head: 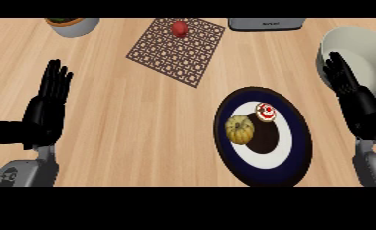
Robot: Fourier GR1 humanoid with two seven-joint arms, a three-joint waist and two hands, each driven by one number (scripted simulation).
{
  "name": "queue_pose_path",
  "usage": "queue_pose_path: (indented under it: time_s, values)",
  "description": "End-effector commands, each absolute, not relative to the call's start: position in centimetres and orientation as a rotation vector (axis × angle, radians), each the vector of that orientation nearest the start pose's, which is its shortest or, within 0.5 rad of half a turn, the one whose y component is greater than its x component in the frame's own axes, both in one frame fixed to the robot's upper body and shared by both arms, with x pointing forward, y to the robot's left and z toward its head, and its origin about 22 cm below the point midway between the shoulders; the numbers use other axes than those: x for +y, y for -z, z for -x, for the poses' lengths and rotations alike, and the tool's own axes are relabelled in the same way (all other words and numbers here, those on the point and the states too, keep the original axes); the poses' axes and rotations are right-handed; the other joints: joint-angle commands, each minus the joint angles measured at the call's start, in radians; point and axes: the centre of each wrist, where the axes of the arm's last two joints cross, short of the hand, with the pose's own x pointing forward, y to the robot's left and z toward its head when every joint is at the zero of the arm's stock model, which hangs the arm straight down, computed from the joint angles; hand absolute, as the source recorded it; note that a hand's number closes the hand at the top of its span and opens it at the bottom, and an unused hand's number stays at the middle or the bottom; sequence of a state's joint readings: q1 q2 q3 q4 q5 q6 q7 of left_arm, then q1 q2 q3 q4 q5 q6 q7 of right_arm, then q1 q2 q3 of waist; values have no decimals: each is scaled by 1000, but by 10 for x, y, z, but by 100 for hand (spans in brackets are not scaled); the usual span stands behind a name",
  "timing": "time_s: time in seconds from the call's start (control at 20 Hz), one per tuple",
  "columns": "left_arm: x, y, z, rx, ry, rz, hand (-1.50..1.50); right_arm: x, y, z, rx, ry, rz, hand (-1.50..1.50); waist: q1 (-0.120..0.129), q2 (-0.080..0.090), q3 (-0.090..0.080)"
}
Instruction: Pick the squash from the plate and place it in the bowl
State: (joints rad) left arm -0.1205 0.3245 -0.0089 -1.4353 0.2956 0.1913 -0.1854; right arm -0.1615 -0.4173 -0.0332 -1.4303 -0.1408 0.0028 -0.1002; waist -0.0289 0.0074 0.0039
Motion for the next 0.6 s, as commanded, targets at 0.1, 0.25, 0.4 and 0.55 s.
queue_pose_path:
  time_s: [0.1, 0.25, 0.4, 0.55]
  values:
    - [268, -27, -278, -1709, 18, -129, 0, -268, -12, -274, -1430, -221, 521, 150, 35, -6, -8]
    - [258, -29, -282, -1717, 88, -109, 0, -257, 25, -261, -1209, -260, 661, 150, 42, 9, -16]
    - [265, -17, -274, -1635, 69, -118, 0, -313, 2, -262, -1324, -279, 1098, -150, -12, -15, -21]
    - [248, -12, -274, -1608, 73, -89, 0, -242, 9, -263, -1526, -106, 1110, -150, -3, -19, -10]
